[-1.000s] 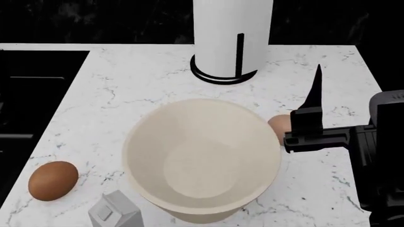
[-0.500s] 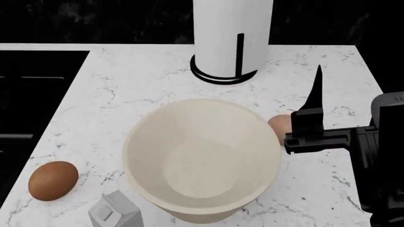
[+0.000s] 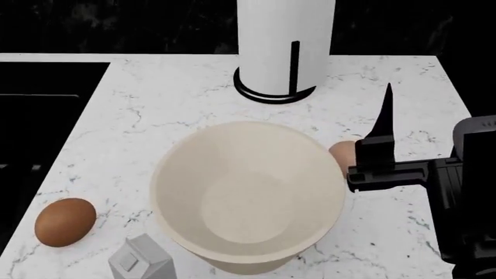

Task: Place the eggs and milk next to the bowl.

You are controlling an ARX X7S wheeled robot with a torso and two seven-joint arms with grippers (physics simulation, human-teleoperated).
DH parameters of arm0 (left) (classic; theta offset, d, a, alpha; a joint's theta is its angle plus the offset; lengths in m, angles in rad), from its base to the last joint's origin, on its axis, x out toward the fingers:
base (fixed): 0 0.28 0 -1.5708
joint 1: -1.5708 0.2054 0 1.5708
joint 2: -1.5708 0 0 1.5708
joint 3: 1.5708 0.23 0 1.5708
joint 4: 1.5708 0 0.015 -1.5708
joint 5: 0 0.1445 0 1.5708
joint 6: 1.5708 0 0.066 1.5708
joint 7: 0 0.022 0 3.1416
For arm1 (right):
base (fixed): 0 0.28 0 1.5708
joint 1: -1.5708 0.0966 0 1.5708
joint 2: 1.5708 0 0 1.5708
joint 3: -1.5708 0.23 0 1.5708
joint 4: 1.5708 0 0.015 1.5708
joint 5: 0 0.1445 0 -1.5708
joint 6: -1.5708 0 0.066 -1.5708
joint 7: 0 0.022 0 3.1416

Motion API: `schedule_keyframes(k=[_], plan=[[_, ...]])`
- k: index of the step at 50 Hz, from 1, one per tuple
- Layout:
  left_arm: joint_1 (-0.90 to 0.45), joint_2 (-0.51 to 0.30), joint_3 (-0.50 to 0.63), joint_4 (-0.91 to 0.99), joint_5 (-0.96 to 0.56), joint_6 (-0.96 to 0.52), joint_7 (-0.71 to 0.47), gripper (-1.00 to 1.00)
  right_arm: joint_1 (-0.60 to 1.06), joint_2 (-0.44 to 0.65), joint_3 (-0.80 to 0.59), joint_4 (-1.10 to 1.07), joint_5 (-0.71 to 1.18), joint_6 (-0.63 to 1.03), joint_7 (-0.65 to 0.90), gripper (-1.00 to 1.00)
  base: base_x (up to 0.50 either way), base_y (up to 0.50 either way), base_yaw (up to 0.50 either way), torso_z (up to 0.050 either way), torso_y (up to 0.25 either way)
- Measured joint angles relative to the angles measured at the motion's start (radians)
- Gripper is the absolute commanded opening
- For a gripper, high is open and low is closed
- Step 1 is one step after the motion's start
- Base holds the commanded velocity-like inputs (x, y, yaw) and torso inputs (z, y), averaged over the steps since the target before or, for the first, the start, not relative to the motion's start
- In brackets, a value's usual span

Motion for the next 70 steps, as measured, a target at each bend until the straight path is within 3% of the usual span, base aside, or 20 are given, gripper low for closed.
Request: schedule_keyframes(k=[27,49,70], plan=[[0.058,-0.098,-0.014,0.106,-0.142,-0.052,0.119,1.00,-0.010,0.001,-0.003,-0.002,0.004,-0.002,0.006,1.00,0.00,0.00,0.00,0.000,0.000],[0.126,-0.110,0.112,0.010,-0.019,0.111,0.209,1.00,-0.017,0.002,-0.007,0.004,0.004,-0.010,0.007,1.00,0.00,0.00,0.00,0.000,0.000],[0.137,-0.092,0.188,-0.049,0.039,0.166,0.234,1.00,-0.012,0.002,-0.018,0.011,0.003,-0.010,0.010,1.00,0.00,0.00,0.00,0.000,0.000]])
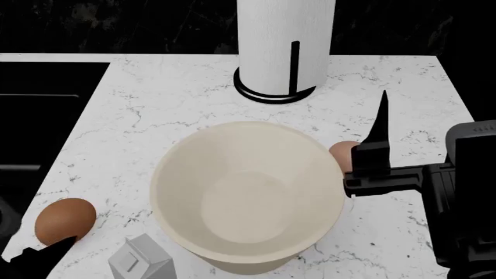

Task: Place the eggs and milk next to the bowl.

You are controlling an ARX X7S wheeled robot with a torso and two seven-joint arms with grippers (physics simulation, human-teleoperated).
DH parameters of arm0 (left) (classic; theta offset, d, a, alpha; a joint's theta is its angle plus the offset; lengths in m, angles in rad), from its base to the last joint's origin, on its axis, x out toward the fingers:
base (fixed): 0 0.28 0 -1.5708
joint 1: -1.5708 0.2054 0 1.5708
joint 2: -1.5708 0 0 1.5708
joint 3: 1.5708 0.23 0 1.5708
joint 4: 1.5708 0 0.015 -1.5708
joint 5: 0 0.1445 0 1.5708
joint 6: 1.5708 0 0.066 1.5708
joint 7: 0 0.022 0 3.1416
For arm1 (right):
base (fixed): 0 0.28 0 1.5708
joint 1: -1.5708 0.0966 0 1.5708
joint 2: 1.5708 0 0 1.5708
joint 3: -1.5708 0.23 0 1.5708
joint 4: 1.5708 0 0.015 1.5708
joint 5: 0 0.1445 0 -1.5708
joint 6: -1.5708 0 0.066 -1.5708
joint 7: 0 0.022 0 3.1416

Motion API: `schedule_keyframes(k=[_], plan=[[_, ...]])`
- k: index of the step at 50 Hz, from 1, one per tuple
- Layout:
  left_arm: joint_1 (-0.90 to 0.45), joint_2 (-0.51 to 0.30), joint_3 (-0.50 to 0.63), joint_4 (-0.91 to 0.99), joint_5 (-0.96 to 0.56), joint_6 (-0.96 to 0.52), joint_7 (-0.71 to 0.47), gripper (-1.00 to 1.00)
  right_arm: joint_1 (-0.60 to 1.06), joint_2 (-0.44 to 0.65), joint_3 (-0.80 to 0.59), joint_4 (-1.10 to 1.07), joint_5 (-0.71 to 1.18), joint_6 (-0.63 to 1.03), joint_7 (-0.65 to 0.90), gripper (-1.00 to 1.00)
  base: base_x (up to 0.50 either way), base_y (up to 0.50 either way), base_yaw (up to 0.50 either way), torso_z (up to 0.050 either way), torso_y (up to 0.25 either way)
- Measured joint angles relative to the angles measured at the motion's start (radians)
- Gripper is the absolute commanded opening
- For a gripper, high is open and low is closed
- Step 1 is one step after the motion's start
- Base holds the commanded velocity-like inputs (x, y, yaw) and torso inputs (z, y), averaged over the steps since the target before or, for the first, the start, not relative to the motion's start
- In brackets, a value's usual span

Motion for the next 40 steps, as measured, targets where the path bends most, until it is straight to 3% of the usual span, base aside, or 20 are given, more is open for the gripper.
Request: schedule_keyframes(k=[40], plan=[[-0.048,0.073,0.149,-0.159,0.109,0.096,0.055,1.00,-0.001,0.006,-0.001,0.003,0.003,-0.002,0.008,1.00,0.00,0.00,0.00,0.000,0.000]])
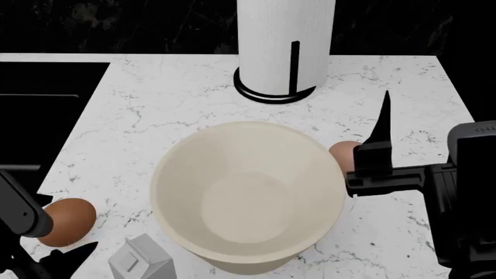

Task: Place the eggs and milk next to the bowl.

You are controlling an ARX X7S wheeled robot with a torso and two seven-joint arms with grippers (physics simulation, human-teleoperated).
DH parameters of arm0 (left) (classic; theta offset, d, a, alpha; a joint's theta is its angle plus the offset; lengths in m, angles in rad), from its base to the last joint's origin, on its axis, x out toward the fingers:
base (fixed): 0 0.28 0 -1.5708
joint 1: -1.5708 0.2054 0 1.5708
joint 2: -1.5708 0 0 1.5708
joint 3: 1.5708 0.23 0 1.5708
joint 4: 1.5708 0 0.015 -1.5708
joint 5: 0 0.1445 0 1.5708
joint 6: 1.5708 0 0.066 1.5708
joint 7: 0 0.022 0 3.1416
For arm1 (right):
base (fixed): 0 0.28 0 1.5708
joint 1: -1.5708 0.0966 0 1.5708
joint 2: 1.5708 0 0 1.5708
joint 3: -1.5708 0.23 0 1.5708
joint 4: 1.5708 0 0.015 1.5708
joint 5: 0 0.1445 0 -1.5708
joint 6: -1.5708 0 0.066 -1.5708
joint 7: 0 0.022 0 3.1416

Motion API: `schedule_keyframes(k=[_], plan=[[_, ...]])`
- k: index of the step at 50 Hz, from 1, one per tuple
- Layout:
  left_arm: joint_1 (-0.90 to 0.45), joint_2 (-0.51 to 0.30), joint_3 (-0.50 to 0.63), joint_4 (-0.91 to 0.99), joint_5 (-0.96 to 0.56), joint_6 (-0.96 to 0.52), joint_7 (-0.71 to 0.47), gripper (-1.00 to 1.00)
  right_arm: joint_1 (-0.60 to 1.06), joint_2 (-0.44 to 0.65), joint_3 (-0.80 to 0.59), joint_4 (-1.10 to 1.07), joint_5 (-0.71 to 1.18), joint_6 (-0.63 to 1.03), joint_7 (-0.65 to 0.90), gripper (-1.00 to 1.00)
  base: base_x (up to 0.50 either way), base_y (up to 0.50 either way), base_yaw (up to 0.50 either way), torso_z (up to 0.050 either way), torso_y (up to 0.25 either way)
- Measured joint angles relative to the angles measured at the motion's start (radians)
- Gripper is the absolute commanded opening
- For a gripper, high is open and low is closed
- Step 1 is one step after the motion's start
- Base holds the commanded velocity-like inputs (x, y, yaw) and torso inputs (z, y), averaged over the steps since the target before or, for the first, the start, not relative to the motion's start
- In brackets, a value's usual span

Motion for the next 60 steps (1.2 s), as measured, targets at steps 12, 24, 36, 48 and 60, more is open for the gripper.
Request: schedule_keyframes(k=[12,24,36,48,60], plan=[[-0.012,0.015,0.026,-0.058,0.031,0.035,0.011,1.00,0.002,0.001,-0.006,0.004,-0.002,0.000,0.002,1.00,0.00,0.00,0.00,0.000,0.000],[-0.017,0.024,0.044,-0.110,0.057,0.064,0.018,1.00,0.002,0.001,-0.011,0.007,-0.003,-0.002,0.004,1.00,0.00,0.00,0.00,0.000,0.000],[-0.016,0.026,0.054,-0.135,0.071,0.081,0.020,1.00,0.001,0.002,-0.013,0.011,-0.003,-0.004,0.004,1.00,0.00,0.00,0.00,0.000,0.000],[-0.014,0.025,0.057,-0.143,0.090,0.101,0.025,-1.00,0.001,0.003,-0.018,0.015,-0.003,-0.007,0.005,1.00,0.00,0.00,0.00,0.000,0.000],[-0.026,0.025,0.056,-0.149,0.095,0.129,0.045,-1.00,-0.001,0.005,-0.018,0.012,0.000,-0.005,0.007,1.00,0.00,0.00,0.00,0.000,0.000]])
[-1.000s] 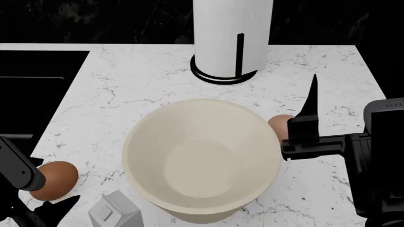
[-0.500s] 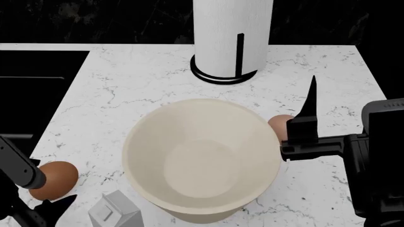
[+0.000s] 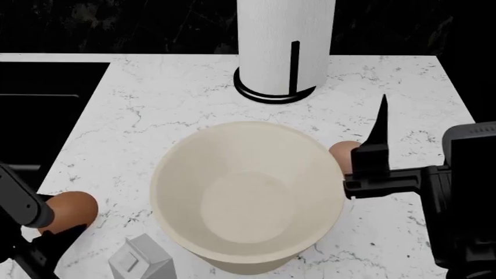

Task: Place the eggs and milk next to the bowl.

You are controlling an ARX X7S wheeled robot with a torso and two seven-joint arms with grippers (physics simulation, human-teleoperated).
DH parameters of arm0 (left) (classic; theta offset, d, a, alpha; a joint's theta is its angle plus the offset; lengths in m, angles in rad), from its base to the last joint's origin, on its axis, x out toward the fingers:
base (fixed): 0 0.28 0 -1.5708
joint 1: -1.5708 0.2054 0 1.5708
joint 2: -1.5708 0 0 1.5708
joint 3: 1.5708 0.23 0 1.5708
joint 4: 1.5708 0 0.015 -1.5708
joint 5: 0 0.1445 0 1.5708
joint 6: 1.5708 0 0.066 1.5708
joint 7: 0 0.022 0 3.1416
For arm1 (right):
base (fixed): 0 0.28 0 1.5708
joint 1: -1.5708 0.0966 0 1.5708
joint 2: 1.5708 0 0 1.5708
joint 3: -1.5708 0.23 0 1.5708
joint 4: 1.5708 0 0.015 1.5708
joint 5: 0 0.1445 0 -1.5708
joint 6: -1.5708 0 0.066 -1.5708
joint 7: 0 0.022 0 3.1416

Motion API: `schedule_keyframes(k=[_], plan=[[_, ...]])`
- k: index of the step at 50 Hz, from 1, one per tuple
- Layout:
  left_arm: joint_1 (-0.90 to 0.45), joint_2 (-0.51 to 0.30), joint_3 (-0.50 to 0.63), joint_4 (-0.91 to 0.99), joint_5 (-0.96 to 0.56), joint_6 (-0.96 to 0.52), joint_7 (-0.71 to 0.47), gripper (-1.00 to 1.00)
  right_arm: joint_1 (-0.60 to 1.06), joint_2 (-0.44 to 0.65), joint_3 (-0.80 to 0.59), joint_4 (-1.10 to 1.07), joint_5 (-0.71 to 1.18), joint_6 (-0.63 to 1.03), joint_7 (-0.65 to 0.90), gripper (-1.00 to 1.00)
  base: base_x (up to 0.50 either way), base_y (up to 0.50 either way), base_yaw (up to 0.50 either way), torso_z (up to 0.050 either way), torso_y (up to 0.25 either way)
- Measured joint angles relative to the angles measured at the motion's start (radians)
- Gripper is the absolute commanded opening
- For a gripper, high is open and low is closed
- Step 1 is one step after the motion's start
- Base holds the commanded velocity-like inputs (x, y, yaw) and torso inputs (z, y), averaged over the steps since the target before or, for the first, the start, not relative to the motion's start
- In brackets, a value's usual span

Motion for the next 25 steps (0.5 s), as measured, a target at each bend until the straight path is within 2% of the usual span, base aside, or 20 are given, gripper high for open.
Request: schedule_keyframes(k=[25], plan=[[-0.127,0.057,0.071,-0.096,0.038,0.047,0.101,-1.00,-0.016,0.011,0.022,-0.018,0.014,0.003,0.008,1.00,0.00,0.00,0.00,0.000,0.000]])
